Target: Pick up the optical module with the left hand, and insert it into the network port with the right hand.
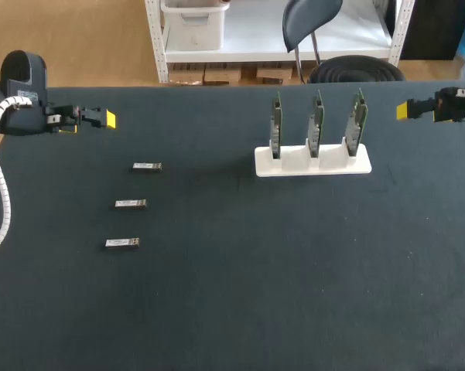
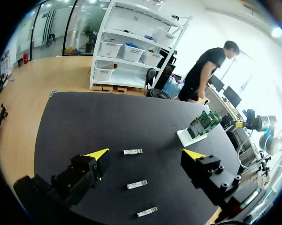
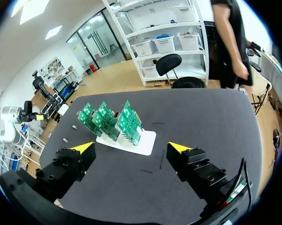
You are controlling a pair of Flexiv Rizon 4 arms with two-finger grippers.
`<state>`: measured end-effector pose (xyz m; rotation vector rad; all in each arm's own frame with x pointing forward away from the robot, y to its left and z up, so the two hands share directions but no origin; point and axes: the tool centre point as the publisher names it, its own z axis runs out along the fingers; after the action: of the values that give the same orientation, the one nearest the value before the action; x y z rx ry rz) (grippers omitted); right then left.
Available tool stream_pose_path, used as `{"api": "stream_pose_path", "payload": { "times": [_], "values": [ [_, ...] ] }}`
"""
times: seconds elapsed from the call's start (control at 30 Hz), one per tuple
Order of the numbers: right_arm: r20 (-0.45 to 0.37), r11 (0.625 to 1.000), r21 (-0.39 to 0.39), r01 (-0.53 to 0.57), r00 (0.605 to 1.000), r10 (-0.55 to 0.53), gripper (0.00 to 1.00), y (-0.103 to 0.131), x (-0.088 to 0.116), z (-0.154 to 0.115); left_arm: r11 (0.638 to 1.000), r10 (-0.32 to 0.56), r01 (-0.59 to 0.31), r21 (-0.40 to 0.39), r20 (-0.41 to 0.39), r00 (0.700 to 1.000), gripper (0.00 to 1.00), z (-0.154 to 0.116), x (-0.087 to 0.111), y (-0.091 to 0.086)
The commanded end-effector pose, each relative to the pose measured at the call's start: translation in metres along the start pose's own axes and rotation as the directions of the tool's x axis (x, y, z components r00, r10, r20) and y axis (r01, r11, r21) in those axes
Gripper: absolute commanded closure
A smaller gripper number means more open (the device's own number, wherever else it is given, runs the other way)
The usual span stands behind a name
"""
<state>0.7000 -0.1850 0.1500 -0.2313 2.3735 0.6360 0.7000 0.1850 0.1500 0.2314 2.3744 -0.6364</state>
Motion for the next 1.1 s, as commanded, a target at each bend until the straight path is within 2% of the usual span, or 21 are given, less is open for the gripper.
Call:
{"api": "stream_pose_path", "payload": {
  "times": [0.03,0.43,0.47,0.5,0.53,0.6,0.67,0.73,0.87,0.9,0.97,1.0,1.03,1.1],
  "values": [
    [0.0,1.0,0.0,0.0,1.0,0.0,0.0,0.0,0.0,0.0,1.0,0.0,0.0,0.0,0.0,1.0,0.0,0.0,0.0,0.0],
    [0.0,1.0,0.0,0.0,1.0,0.0,0.0,0.0,0.0,0.0,1.0,0.0,0.0,0.0,0.0,1.0,0.0,0.0,0.0,0.0],
    [0.0,1.0,0.0,0.0,1.0,0.0,0.0,0.0,0.0,0.0,0.998,0.058,-0.058,0.039,0.004,0.998,0.0,-0.002,0.001,0.0],
    [0.0,1.0,0.0,0.0,1.0,0.0,0.0,0.0,0.0,0.0,0.994,0.112,-0.112,0.002,0.001,0.994,0.0,-0.002,0.002,-0.001],
    [0.0,1.0,0.0,0.0,1.0,0.0,0.0,0.0,0.0,0.0,0.992,0.124,-0.125,-0.004,-0.023,0.992,0.0,0.0,0.002,-0.001],
    [0.0,1.0,0.0,0.0,1.0,0.0,0.0,0.0,0.0,0.0,0.986,0.164,-0.163,0.014,-0.12,0.979,0.0,0.008,0.001,0.004],
    [0.0,1.0,0.0,0.0,1.0,0.0,0.0,0.0,0.0,0.0,0.969,0.246,-0.248,0.012,-0.197,0.949,0.0,0.016,0.0,0.011],
    [0.0,1.0,0.0,0.0,1.0,0.0,0.0,0.0,0.0,0.0,0.957,0.283,-0.291,0.006,-0.254,0.925,0.0,0.024,-0.002,0.018],
    [0.0,1.0,0.0,0.0,1.0,0.0,0.0,0.0,0.0,0.0,0.907,0.412,-0.414,0.072,-0.349,0.842,0.0,0.035,-0.005,0.028],
    [0.0,1.0,0.0,0.0,1.0,0.0,0.0,0.0,0.0,0.0,0.88,0.463,-0.465,0.095,-0.385,0.798,0.0,0.04,-0.005,0.032],
    [0.0,1.0,0.0,0.0,1.0,0.0,0.0,0.0,0.0,0.0,0.844,0.526,-0.517,0.143,-0.408,0.746,0.0,0.044,-0.006,0.035],
    [0.0,1.0,0.0,0.0,1.0,0.0,0.0,0.0,0.0,0.0,0.811,0.573,-0.559,0.176,-0.432,0.696,0.0,0.046,-0.006,0.037],
    [0.0,1.0,0.0,0.0,1.0,0.0,0.0,0.0,0.0,0.0,0.789,0.597,-0.59,0.172,-0.444,0.669,0.0,0.049,-0.006,0.04],
    [0.0,1.0,0.0,0.0,1.0,0.0,0.0,0.0,0.0,0.0,0.782,0.601,-0.594,0.189,-0.486,0.635,0.0,0.055,-0.007,0.044]
  ]
}}
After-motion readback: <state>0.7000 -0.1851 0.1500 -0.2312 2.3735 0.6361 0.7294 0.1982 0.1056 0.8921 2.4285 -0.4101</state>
